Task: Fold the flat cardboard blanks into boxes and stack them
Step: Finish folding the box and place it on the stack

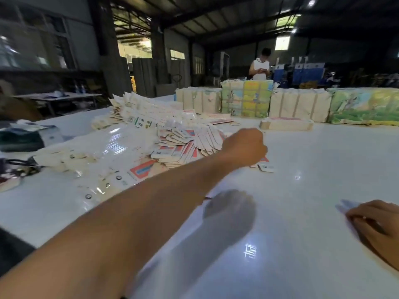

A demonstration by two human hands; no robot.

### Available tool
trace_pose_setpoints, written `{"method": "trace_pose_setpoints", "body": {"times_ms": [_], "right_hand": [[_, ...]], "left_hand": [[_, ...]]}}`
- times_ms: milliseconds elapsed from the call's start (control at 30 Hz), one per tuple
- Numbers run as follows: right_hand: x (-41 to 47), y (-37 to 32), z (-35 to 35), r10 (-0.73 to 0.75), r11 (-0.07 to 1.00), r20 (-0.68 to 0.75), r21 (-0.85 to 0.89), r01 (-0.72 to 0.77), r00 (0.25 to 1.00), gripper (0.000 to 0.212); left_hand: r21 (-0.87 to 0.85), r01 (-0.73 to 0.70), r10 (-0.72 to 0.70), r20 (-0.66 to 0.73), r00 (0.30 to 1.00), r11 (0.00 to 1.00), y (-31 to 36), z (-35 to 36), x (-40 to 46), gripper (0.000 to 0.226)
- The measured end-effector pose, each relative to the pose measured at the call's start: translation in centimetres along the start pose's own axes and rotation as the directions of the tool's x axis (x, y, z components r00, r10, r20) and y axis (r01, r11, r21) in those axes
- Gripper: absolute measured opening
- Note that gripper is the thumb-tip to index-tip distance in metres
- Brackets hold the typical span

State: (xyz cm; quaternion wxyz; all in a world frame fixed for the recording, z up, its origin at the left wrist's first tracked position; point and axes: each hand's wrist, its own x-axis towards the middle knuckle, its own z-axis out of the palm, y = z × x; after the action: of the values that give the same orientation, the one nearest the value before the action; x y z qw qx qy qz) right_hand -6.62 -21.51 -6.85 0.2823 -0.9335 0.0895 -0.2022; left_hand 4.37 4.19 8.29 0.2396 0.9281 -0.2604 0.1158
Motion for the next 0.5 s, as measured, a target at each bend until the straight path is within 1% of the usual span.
{"method": "trace_pose_setpoints", "body": {"times_ms": [33, 67, 100, 167, 200, 233, 267, 300, 333, 367, 400, 467, 500], "right_hand": [[0.5, 0.6, 0.7, 0.035, 0.999, 0.003, 0.0, -0.035, 0.999, 0.03], [0.8, 1.3, 0.7, 0.05, 0.999, 0.024, -0.004, -0.05, 0.998, 0.029], [0.4, 1.2, 0.4, 0.063, 0.998, 0.059, 0.0, -0.063, 0.996, 0.035], [-0.7, 0.1, -0.9, -0.027, 1.0, 0.047, -0.007, 0.028, 0.999, 0.061], [-1.0, -0.3, -1.7, -0.101, 0.994, 0.015, -0.031, 0.101, 0.995, 0.059], [-1.7, -1.3, -2.6, -0.207, 0.976, -0.021, -0.074, 0.205, 0.978, 0.046], [-2.3, -2.0, -3.3, -0.285, 0.955, -0.061, -0.109, 0.277, 0.957, 0.035], [-2.4, -2.5, -3.9, -0.314, 0.94, -0.112, -0.179, 0.291, 0.943, 0.052], [-2.4, -2.9, -4.1, -0.331, 0.93, -0.114, -0.21, 0.303, 0.937, 0.069], [-2.2, -3.0, -4.3, -0.313, 0.934, -0.127, -0.221, 0.281, 0.941, 0.077], [-2.1, -3.0, -4.5, -0.342, 0.925, -0.163, -0.235, 0.3, 0.926, 0.078], [-2.1, -3.2, -4.3, -0.354, 0.923, -0.176, -0.226, 0.312, 0.919, 0.077], [-2.0, -3.2, -4.5, -0.359, 0.922, -0.179, -0.223, 0.317, 0.916, 0.077]], "left_hand": [[0.065, 0.054, -0.052, -0.035, 0.998, 0.996, -2.1, -1.4, 1.6, 0.012], [0.112, 0.122, -0.114, -0.074, 0.991, 0.986, -4.4, -2.8, 3.0, 0.012], [0.149, 0.197, -0.181, -0.113, 0.977, 0.969, -6.7, -3.9, 4.3, 0.012], [0.216, 0.324, -0.29, -0.174, 0.941, 0.921, -11.4, -5.4, 6.4, 0.013], [0.251, 0.366, -0.326, -0.188, 0.926, 0.896, -13.5, -5.7, 7.2, 0.015], [0.285, 0.394, -0.35, -0.192, 0.917, 0.874, -15.4, -5.8, 8.0, 0.021], [0.32, 0.405, -0.36, -0.192, 0.913, 0.857, -17.0, -5.6, 8.7, 0.029], [0.367, 0.402, -0.356, -0.188, 0.915, 0.839, -18.5, -5.2, 9.4, 0.041], [0.432, 0.379, -0.341, -0.166, 0.925, 0.819, -19.7, -4.6, 10.0, 0.056], [0.5, 0.34, -0.323, -0.125, 0.938, 0.796, -20.5, -3.9, 10.6, 0.069], [0.553, 0.306, -0.321, -0.073, 0.944, 0.775, -21.3, -3.3, 11.1, 0.079], [0.596, 0.286, -0.381, 0.036, 0.924, 0.75, -22.2, -2.0, 11.8, 0.088], [0.576, 0.301, -0.417, 0.077, 0.906, 0.76, -22.5, -1.4, 11.9, 0.087]]}}
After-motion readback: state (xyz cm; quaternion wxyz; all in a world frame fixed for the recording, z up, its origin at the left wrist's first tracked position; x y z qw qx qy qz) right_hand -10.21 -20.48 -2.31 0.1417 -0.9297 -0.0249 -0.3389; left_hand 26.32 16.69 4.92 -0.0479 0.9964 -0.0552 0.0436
